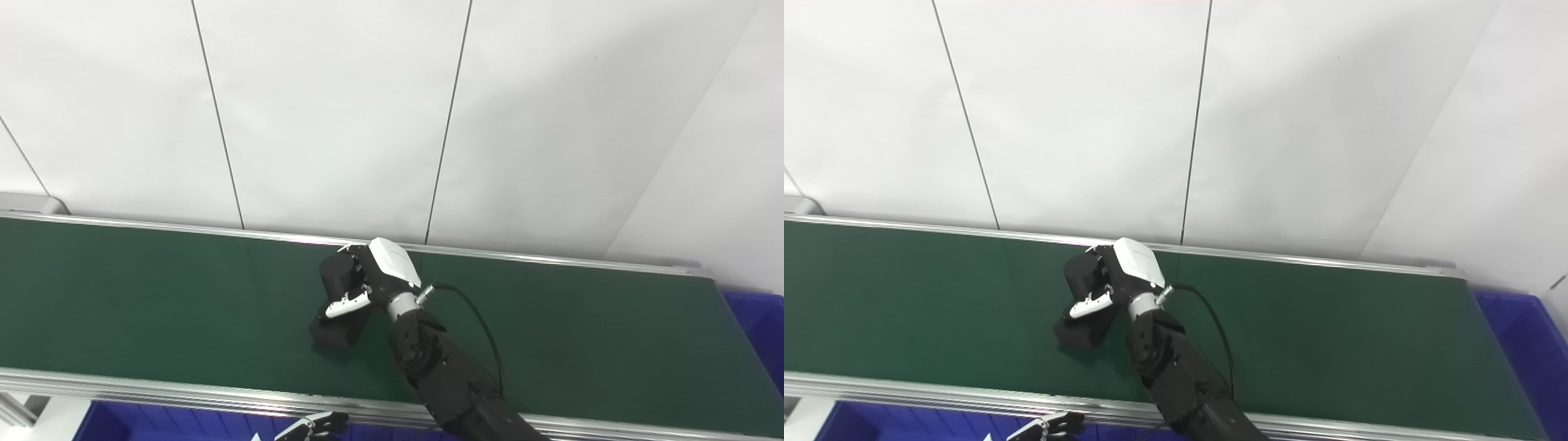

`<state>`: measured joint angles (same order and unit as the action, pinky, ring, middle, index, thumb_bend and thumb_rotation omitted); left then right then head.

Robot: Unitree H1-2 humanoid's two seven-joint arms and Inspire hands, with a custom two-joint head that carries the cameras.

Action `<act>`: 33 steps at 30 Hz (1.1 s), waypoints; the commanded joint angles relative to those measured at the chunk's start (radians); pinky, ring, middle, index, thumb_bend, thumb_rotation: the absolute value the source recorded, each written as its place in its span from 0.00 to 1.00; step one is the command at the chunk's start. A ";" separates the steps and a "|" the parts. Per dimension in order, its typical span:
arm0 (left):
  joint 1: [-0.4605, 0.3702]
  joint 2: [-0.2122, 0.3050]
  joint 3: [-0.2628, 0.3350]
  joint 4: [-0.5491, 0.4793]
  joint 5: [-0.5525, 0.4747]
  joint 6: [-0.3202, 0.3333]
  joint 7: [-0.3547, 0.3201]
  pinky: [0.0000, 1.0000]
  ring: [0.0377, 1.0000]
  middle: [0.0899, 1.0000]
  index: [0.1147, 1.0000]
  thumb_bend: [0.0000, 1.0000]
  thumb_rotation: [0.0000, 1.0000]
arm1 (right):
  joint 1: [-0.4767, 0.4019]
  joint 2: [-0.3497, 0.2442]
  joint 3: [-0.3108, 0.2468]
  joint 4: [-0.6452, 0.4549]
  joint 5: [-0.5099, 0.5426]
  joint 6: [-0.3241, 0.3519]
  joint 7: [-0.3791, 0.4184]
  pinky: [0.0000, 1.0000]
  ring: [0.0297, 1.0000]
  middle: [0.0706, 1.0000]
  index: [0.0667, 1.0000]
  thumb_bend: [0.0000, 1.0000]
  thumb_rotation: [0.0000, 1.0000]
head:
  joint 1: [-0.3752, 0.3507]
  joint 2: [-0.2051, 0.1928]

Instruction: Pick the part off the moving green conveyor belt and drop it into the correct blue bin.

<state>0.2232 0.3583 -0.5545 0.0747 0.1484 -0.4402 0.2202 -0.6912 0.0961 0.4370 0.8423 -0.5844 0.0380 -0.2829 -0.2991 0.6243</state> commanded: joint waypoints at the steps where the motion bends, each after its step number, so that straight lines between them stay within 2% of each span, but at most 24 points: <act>1: -0.018 0.021 -0.022 -0.026 0.002 -0.030 0.050 0.62 0.69 0.75 0.77 1.00 0.39 | -0.004 0.007 -0.010 -0.021 -0.003 -0.079 -0.067 0.40 0.42 0.50 0.45 0.51 0.00 | -0.001 0.000; 6: -0.038 0.045 -0.068 -0.021 0.003 -0.030 0.112 0.62 0.69 0.75 0.76 1.00 0.39 | 0.041 -0.010 -0.034 -0.089 0.013 -0.120 -0.109 0.38 0.39 0.47 0.48 0.51 0.00 | 0.000 0.005; 12: -0.048 0.056 -0.090 -0.023 -0.016 -0.030 0.122 0.62 0.70 0.75 0.77 1.00 0.38 | 0.116 -0.045 -0.063 -0.270 0.015 -0.097 -0.096 0.32 0.37 0.44 0.49 0.51 0.00 | 0.008 0.018; 18: -0.046 0.051 -0.085 -0.040 -0.030 -0.030 0.107 0.61 0.71 0.76 0.77 1.00 0.39 | 0.242 -0.091 -0.122 -0.572 0.058 -0.014 0.011 0.33 0.37 0.45 0.49 0.51 0.00 | 0.023 0.059; 22: -0.023 0.034 -0.047 -0.069 -0.081 -0.030 0.047 0.64 0.73 0.78 0.79 1.00 0.40 | 0.356 -0.128 -0.164 -0.798 0.089 0.048 0.102 0.34 0.38 0.48 0.48 0.51 0.00 | 0.034 0.119; 25: -0.007 0.011 -0.010 -0.086 -0.109 -0.030 -0.004 0.65 0.74 0.79 0.80 1.00 0.40 | 0.429 -0.150 -0.191 -0.915 0.114 0.060 0.151 0.34 0.39 0.48 0.48 0.51 0.00 | 0.036 0.138; 33: 0.030 -0.053 0.097 -0.119 -0.152 -0.030 -0.160 0.65 0.76 0.80 0.82 0.95 0.38 | 0.637 -0.226 -0.246 -1.145 0.166 0.055 0.240 0.34 0.39 0.49 0.47 0.51 0.00 | 0.048 0.193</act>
<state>0.2525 0.3076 -0.4749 -0.0078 0.0083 -0.4405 0.0873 -0.0515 -0.1219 0.2019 -0.2532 -0.4292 0.1086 -0.0504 -0.2531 0.8159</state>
